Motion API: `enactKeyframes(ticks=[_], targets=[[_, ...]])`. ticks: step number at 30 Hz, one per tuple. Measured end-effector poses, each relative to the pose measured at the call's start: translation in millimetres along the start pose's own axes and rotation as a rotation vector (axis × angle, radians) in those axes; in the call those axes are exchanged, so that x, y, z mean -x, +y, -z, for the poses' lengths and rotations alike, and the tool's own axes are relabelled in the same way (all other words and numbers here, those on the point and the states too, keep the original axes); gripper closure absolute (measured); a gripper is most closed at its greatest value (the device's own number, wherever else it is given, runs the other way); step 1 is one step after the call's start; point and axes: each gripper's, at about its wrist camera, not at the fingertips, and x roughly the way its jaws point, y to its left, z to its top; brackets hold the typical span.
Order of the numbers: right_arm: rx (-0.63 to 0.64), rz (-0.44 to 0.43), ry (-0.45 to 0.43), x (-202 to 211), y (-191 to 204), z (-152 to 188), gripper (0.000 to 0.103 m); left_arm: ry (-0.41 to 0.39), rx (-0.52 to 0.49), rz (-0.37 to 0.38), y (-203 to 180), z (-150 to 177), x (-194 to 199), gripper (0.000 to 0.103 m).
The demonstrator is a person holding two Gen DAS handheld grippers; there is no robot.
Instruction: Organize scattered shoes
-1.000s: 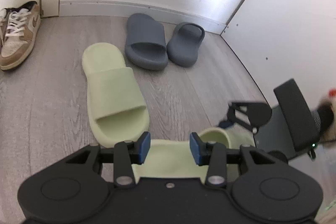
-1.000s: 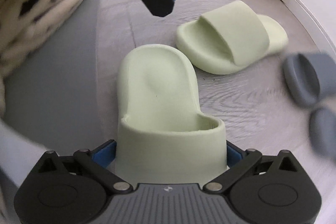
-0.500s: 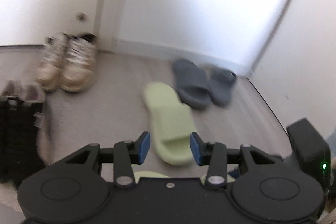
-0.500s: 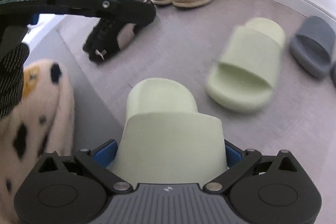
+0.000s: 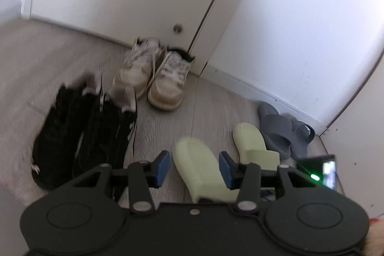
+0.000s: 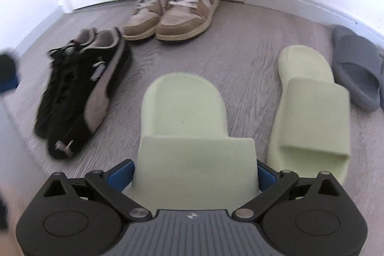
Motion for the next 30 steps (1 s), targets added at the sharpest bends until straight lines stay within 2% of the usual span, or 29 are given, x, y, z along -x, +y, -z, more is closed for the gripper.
enactKeyframes(ticks=[7, 10, 12, 15, 19, 22, 25, 27, 30], targets=[[-0.051, 0.117, -0.004, -32, 40, -23, 0.003, 0.045, 0.059, -0.001, 21, -2, -8, 0.057], [-0.095, 0.086, -0.001, -40, 48, -36, 0.003, 0.041, 0.099, 0.015, 30, -2, -2, 0.057], [-0.091, 0.056, 0.012, -40, 49, -41, 0.003, 0.027, 0.101, 0.012, 34, -3, 4, 0.057], [-0.051, 0.034, -0.012, -26, 48, -41, 0.003, 0.014, 0.113, 0.005, 39, -4, 10, 0.057], [-0.014, 0.056, -0.112, 14, 23, -27, 0.003, 0.004, 0.126, 0.002, 38, -6, 9, 0.056], [0.024, 0.199, -0.203, 36, -12, -25, 0.003, 0.0, 0.131, 0.006, 34, -6, 8, 0.056], [0.051, 0.325, -0.211, 28, -54, -34, 0.003, -0.013, 0.095, -0.002, 26, -6, 7, 0.055], [0.044, 0.333, -0.186, 17, -80, -42, 0.003, -0.02, 0.055, -0.023, 18, -5, 7, 0.055], [0.033, 0.236, -0.126, -3, -108, -47, 0.004, -0.012, 0.005, -0.058, 9, -3, 1, 0.054]])
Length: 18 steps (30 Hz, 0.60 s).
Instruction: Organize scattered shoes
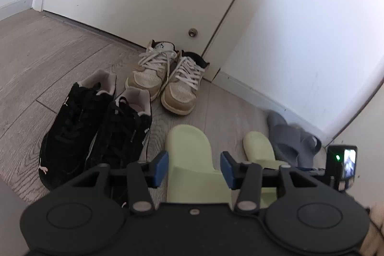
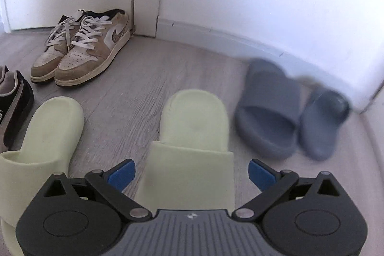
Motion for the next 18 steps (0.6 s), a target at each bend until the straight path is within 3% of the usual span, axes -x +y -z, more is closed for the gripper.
enactKeyframes(ticks=[2, 8, 12, 18], targets=[[0.01, -0.049, 0.027, -12, -5, 5, 0.006, 0.0, -0.04, -0.029, -7, 3, -2, 0.054], [0.048, -0.086, -0.025, -1, 3, 21, 0.008, 0.006, -0.122, -0.066, -25, 12, -7, 0.054], [0.123, -0.144, -0.011, 20, 28, 37, 0.008, 0.006, -0.158, -0.072, -32, 15, -7, 0.054], [0.067, -0.126, 0.046, 38, 73, 42, 0.007, 0.008, -0.141, -0.059, -31, 16, -7, 0.054]])
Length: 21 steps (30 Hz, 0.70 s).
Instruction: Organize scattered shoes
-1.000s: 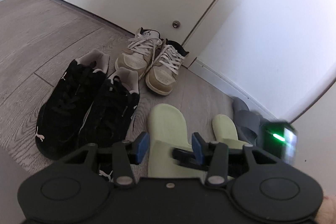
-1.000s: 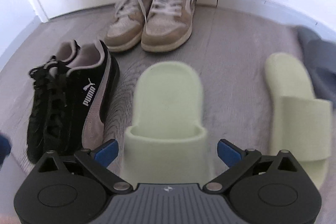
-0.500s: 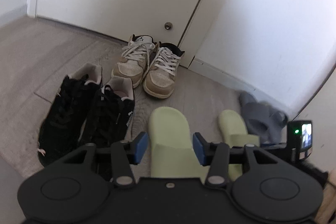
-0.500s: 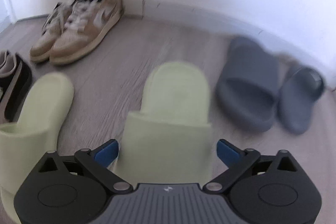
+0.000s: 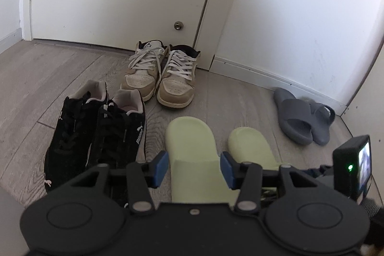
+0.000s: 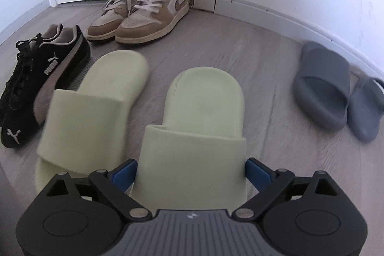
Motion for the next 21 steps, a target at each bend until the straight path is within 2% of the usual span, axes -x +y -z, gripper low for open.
enactKeyframes(ticks=[7, 10, 18, 21], targets=[[-0.065, -0.081, 0.071, 11, 32, -6, 0.009, -0.005, 0.083, 0.019, 14, -3, 0, 0.054], [-0.086, -0.065, 0.061, 11, 36, -6, 0.009, -0.011, 0.101, 0.023, 17, -4, 2, 0.054], [-0.13, -0.008, 0.039, 3, 38, -17, 0.009, -0.009, 0.076, 0.027, 14, -5, 3, 0.054], [-0.13, -0.014, 0.05, 1, 41, -19, 0.008, -0.011, 0.087, 0.048, 13, -7, 1, 0.054]])
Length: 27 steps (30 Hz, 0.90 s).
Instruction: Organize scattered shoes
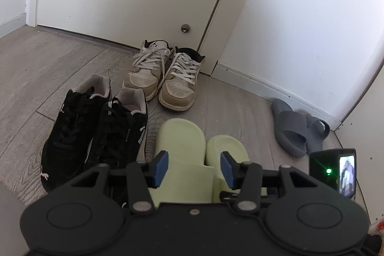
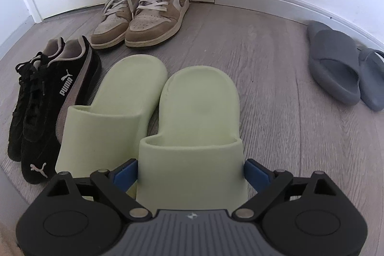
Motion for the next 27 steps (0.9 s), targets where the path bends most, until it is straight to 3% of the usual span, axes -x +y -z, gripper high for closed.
enactKeyframes(ticks=[4, 7, 12, 20, 24, 27], targets=[[-0.003, -0.034, 0.019, 0, 0, -2, 0.007, 0.005, 0.028, 0.035, -3, -1, -2, 0.054], [-0.06, -0.074, 0.011, 5, -10, -4, 0.008, 0.001, -0.01, 0.023, -10, 3, 2, 0.054], [-0.134, -0.085, -0.073, 37, -35, 4, 0.008, -0.002, -0.079, 0.022, -23, 9, 7, 0.051], [-0.12, 0.122, -0.261, 104, -110, 42, 0.004, 0.043, -0.157, 0.069, -61, 20, -5, 0.05], [-0.237, 0.197, -0.299, 112, -154, 56, 0.003, 0.094, -0.119, 0.102, -81, 28, -13, 0.05], [-0.366, 0.236, -0.269, 109, -193, 60, 0.003, 0.127, -0.078, 0.126, -101, 35, -23, 0.05]])
